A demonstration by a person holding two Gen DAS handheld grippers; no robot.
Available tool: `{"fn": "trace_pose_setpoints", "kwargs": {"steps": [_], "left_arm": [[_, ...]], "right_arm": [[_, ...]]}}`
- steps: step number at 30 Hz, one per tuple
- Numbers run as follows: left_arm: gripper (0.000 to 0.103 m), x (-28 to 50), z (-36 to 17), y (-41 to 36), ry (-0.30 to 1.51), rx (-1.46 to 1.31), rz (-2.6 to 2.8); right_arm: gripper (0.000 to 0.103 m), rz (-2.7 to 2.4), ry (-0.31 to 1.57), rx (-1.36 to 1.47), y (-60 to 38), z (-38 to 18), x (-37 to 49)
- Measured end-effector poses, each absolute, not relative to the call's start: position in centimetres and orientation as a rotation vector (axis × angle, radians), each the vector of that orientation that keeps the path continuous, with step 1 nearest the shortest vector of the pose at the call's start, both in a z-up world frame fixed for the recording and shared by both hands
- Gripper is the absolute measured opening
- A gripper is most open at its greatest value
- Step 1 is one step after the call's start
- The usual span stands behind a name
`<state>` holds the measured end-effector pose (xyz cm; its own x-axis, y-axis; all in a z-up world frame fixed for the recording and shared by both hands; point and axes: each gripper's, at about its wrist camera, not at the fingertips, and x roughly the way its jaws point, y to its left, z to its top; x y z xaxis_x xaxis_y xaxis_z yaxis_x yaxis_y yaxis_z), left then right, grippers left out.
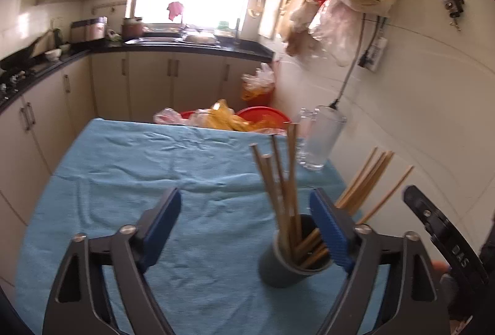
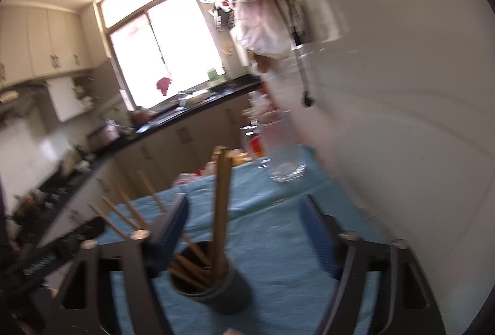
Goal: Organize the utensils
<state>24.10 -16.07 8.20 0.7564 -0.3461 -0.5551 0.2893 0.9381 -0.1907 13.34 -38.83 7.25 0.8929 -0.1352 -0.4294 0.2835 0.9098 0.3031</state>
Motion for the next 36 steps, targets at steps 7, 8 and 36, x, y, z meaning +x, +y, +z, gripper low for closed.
{"fn": "trace_pose_setpoints", "kwargs": {"steps": [7, 8, 36], "left_arm": [[0.096, 23.8, 7.2, -15.6, 0.604, -0.032, -0.207], [0.096, 23.6, 7.2, -15.6, 0.599, -0.023, -0.191], [0.096, 7.8, 2.2, -6.5, 0.677, 0.088, -0.126]], "right_arm": [[0.101, -0.35, 0.457, 0.194, -36.8, 6.6, 13.1], [0.102, -0.357, 0.457, 0.182, -36.6, 6.6, 12.8], [0.103, -0.428, 0.504, 0.166, -29.2, 4.3, -0.6]]}}
